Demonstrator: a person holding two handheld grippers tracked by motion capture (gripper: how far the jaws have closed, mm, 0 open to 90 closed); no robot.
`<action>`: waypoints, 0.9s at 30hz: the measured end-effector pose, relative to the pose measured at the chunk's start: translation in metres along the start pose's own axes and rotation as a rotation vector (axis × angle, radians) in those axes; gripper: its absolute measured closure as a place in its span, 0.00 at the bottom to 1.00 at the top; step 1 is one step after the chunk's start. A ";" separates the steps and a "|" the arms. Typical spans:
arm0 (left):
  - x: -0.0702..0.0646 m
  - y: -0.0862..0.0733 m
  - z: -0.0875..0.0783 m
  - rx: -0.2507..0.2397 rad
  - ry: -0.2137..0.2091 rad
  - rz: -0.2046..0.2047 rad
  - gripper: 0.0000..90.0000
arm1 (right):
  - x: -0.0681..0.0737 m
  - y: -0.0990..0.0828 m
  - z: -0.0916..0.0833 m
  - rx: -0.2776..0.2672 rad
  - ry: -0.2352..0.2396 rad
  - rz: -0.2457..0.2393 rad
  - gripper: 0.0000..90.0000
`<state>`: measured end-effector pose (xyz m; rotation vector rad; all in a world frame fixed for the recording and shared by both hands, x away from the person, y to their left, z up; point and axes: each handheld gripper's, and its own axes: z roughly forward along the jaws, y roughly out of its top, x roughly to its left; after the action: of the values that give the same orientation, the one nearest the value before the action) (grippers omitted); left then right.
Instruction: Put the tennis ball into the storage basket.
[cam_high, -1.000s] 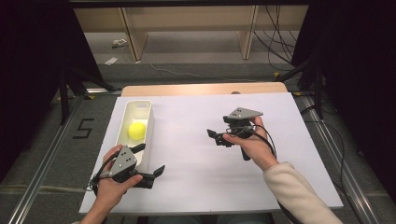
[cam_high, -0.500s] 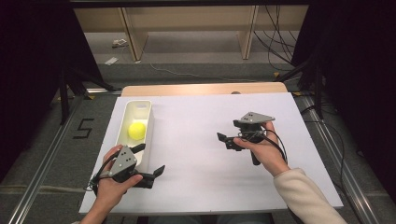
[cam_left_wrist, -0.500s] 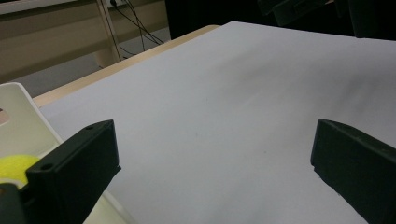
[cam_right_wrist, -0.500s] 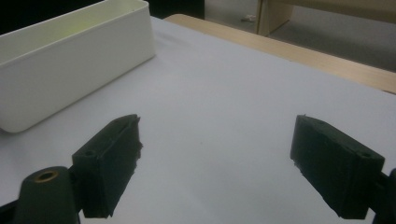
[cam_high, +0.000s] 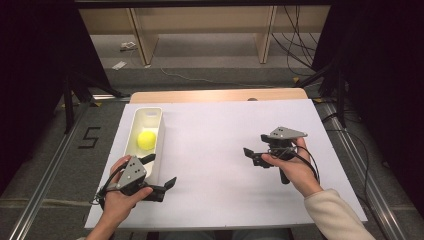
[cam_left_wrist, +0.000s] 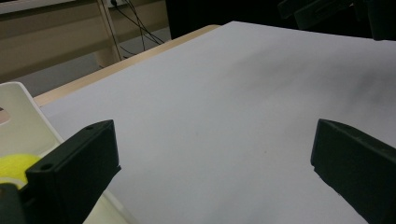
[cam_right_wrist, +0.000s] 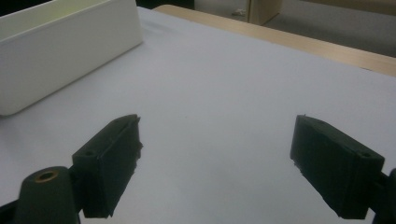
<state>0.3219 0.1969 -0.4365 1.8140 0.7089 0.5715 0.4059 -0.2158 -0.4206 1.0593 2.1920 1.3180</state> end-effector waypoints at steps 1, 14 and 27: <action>0.000 0.000 0.000 0.000 0.000 0.000 0.01 | 0.000 0.000 0.000 0.000 0.000 0.000 0.19; 0.000 0.000 0.000 0.001 0.001 -0.001 0.01 | -0.008 -0.017 -0.016 0.011 -0.023 0.012 0.19; 0.000 0.000 0.000 0.001 0.000 -0.001 0.01 | -0.009 -0.030 -0.032 0.013 -0.027 0.014 0.19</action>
<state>0.3214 0.1970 -0.4365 1.8142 0.7104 0.5707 0.3790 -0.2492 -0.4314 1.0928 2.1805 1.2899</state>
